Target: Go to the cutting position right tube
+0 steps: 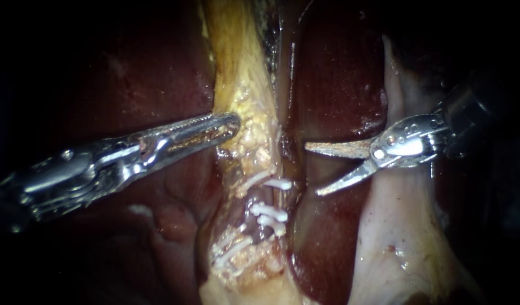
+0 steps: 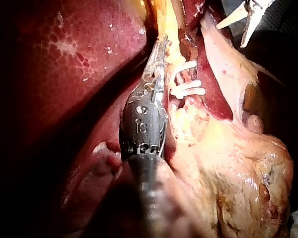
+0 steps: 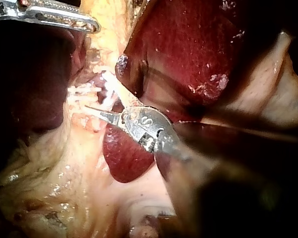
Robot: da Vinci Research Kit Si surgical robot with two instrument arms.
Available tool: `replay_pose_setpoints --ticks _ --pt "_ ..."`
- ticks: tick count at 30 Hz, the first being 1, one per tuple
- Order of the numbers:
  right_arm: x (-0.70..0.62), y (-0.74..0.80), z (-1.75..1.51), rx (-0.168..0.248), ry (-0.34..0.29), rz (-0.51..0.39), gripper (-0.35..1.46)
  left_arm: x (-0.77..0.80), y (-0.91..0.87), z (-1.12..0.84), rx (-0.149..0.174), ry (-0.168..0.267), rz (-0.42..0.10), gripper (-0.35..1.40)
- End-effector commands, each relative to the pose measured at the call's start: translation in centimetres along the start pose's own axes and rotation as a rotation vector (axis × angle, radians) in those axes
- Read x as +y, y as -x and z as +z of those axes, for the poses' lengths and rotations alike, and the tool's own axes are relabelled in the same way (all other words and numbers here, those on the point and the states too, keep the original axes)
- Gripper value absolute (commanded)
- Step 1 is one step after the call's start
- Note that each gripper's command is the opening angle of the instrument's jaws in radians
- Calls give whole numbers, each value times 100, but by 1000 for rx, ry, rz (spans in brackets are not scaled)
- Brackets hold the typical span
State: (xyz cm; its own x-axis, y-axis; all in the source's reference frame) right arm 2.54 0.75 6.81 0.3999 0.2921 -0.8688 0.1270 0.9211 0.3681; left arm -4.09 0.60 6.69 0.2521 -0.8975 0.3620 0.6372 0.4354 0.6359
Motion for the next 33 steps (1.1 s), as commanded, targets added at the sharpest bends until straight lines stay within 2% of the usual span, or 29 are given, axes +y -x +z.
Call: replay_pose_setpoints --ticks 1,6,9,14,18,23,33 --pt "0 0 0 0 0 0 143 0 0 0 0 0 0 -35" --pt "-5 5 4 4 -16 7 143 1 1 -7 2 -4 0 -35" --pt "-15 15 14 5 -55 90 143 2 7 -24 4 -2 -1 -35" --pt "-32 40 46 -45 -130 216 140 6 18 -62 -14 11 -6 -35" --pt "-36 59 67 -64 -154 336 140 5 23 -85 -31 17 -11 -35" --pt "-42 80 81 -119 -195 426 133 2 31 -106 -52 23 -17 -35" --pt "-32 97 105 -150 -189 484 130 -6 36 -123 -65 23 -25 -35"
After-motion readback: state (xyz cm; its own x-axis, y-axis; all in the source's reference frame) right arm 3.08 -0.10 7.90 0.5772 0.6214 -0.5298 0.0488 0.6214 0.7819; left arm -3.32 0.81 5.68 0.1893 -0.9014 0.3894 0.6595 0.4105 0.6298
